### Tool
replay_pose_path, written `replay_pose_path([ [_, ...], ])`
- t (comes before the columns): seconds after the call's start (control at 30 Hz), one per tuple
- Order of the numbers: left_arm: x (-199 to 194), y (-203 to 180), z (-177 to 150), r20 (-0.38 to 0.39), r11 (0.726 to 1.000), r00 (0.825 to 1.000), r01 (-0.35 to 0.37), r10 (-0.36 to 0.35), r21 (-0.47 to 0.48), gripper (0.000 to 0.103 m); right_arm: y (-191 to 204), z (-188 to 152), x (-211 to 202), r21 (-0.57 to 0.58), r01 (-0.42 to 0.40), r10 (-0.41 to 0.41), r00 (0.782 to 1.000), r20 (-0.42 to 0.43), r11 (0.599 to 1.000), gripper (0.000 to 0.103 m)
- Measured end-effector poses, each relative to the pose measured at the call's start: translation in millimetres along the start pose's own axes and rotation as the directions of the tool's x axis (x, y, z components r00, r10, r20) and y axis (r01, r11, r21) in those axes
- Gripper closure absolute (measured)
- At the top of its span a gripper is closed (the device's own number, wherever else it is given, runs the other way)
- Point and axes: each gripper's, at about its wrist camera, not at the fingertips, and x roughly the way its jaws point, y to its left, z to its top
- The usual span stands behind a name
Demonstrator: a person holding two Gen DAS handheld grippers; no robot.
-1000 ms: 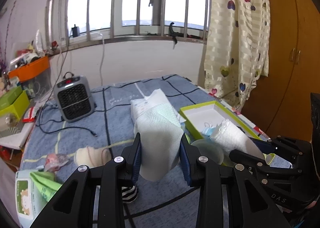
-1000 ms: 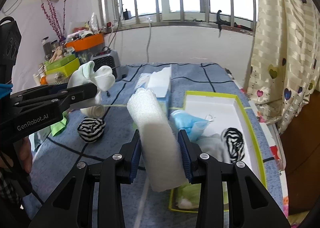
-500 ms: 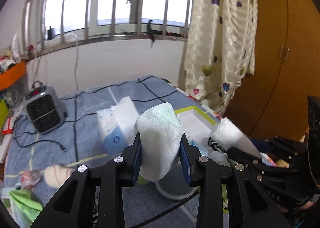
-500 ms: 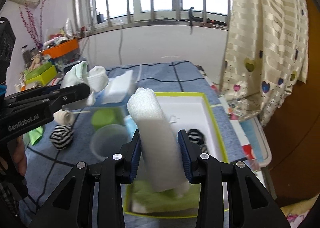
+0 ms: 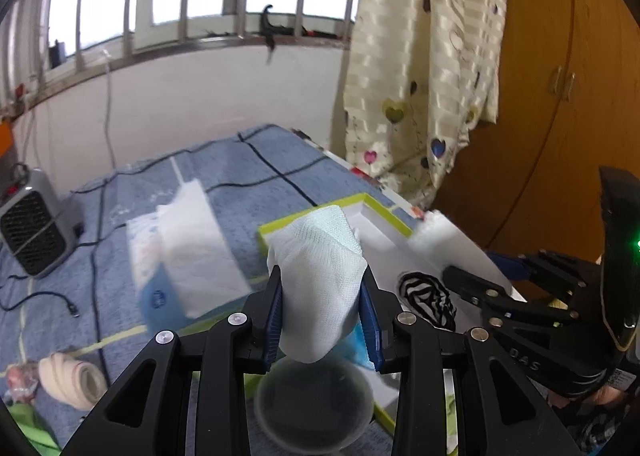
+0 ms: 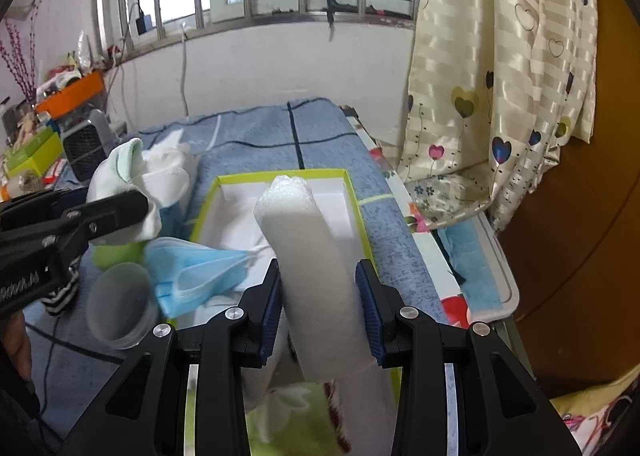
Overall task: Organize soft objects
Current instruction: 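Open the right gripper to drop the foam roll while the left gripper releases the sock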
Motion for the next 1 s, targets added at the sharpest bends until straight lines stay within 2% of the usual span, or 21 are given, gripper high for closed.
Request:
replay_pose_path([
  [0.37, 34, -12, 1, -0.065, 1.0, 0.998, 0.005, -0.004, 0.026, 0.07, -13, 1, 30, -0.009, 0.04, -0.041, 0.997, -0.061, 0.999, 0.065],
  [0.73, 52, -21, -3, -0.098, 0.999, 0.995, 0.023, -0.021, 0.025, 0.069, -16, -1, 41, -0.024, 0.012, -0.014, 0.997, -0.073, 1.0, 0.064],
  [1.0, 51, -20, -2, -0.102, 0.999, 0.994, 0.036, -0.035, 0.008, 0.063, -13, 0, 42, -0.027, -0.015, 0.013, 0.998, -0.068, 1.0, 0.058],
])
